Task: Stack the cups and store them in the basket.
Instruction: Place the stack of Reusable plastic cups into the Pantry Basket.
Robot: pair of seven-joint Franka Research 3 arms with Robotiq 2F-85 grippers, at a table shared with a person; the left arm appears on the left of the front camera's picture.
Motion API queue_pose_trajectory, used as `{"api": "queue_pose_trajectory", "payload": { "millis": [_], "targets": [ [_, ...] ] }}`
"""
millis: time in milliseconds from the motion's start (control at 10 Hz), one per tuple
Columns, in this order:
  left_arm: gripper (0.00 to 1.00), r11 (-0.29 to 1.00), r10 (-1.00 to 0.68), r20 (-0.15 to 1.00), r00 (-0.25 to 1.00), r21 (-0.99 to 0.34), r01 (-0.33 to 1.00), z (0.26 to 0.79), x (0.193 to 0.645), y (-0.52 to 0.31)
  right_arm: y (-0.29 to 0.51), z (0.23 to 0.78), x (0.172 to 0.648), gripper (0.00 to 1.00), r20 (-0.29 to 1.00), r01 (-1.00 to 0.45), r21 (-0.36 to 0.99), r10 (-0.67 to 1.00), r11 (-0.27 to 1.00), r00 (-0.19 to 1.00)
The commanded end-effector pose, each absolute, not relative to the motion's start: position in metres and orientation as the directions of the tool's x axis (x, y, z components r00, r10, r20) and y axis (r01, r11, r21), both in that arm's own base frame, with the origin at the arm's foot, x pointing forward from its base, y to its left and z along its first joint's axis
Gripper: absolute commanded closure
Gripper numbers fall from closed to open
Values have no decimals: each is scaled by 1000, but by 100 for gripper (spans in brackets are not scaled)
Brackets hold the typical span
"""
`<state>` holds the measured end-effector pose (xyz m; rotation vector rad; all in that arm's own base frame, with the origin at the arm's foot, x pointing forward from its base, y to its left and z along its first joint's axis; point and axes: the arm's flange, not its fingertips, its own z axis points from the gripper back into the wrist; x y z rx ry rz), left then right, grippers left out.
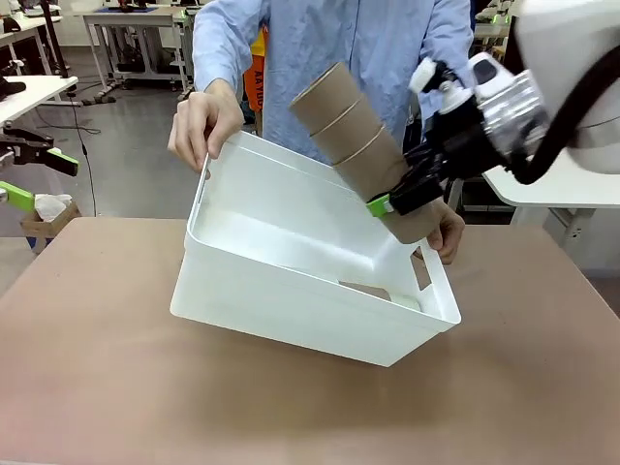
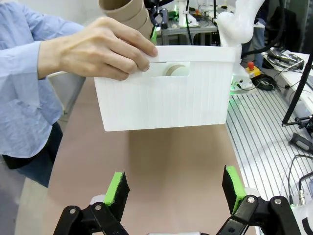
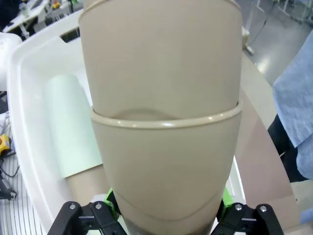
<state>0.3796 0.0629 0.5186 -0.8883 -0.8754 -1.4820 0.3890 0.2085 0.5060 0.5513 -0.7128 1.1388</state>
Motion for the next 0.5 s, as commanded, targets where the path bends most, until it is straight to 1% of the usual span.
{"api": "queue_pose_trajectory", "payload": {
  "millis": [0,100,200,300,400],
  "targets": [
    [0,-83,-432,900,-62,29,996,522,378,64,235,508,412,15,698,-930,28,659,368,282],
    [0,-83,-432,900,-62,29,996,522,378,64,240,499,414,15,692,-931,5,671,365,267],
    [0,-83,-432,900,-62,29,996,522,378,64,232,503,400,15,769,-956,38,603,289,213],
    [0,-83,-432,900,-62,29,996,522,378,64,232,491,405,15,701,-940,14,667,340,252],
    [0,-83,-432,900,-62,29,996,522,378,64,232,491,405,15,701,-940,14,667,340,252]
  ]
}}
